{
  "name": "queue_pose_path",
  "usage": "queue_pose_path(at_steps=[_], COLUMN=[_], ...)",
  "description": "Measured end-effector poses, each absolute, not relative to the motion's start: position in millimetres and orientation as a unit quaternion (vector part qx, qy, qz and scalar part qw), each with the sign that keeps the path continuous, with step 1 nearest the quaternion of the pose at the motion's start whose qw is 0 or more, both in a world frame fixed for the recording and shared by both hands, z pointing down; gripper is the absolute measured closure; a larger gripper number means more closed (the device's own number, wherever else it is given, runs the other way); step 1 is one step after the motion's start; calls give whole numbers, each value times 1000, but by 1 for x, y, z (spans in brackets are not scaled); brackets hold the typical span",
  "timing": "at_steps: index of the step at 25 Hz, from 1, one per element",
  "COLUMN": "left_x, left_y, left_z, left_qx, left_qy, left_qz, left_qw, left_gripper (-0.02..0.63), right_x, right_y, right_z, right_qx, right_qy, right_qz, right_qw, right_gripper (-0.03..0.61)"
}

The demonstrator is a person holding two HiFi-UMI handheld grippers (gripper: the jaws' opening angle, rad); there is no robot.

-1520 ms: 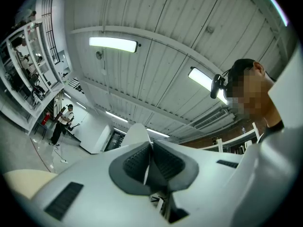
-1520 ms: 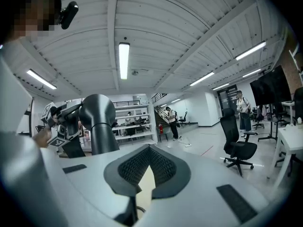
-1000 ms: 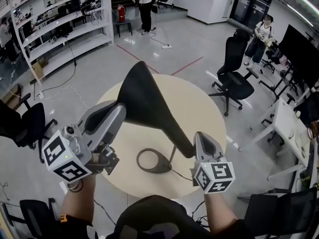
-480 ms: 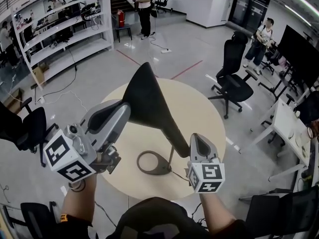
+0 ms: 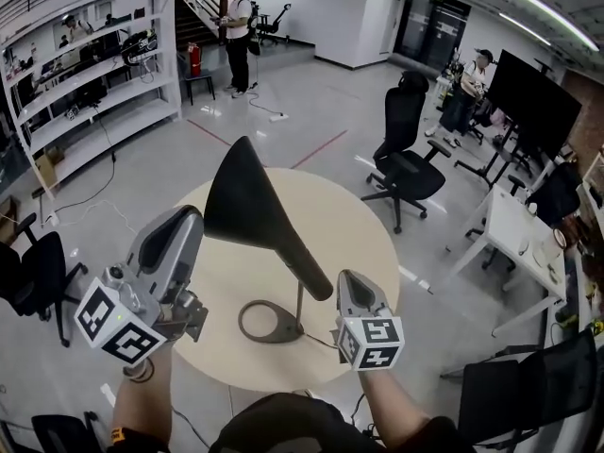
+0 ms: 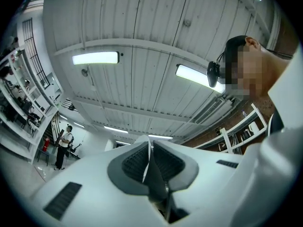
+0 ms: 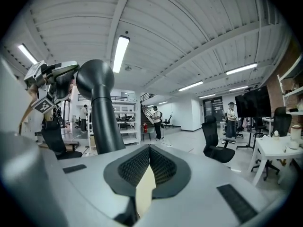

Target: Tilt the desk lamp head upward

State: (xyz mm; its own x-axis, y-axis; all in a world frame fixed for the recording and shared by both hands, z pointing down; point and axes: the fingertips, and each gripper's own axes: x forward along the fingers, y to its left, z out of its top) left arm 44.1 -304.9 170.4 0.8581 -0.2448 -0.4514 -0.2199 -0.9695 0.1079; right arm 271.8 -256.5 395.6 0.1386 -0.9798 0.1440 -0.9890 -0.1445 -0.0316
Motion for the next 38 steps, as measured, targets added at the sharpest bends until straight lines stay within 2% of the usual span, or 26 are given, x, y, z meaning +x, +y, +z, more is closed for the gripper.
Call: queue_pose_path(at_steps=[5, 12, 17, 24, 31, 38], left_x=[-8, -31, -15, 9, 43, 100], left_y=[-297, -287, -262, -211, -136, -41], left_z=[195, 310, 378, 428, 477, 507], left_qx=[955, 965, 972, 978, 975, 961], left_qy=[-162, -192, -179, -163, -174, -231], left_qz=[-246, -156, -102, -60, -8, 30], left_qw=[35, 90, 110, 112, 140, 151], left_gripper=[545, 545, 557, 566, 566, 566], right_x=[257, 197, 156, 137, 149, 196], right_y=[-217, -170, -148, -124, -84, 4], right_z=[394, 416, 440, 471, 493, 508], right_qx=[774, 768, 747, 737, 712, 682], right_qy=[-630, -635, -657, -665, -690, -718], right_qz=[62, 72, 81, 105, 120, 127], right_qw=[19, 36, 54, 60, 53, 59], right_gripper=[565, 565, 565, 565, 565, 565])
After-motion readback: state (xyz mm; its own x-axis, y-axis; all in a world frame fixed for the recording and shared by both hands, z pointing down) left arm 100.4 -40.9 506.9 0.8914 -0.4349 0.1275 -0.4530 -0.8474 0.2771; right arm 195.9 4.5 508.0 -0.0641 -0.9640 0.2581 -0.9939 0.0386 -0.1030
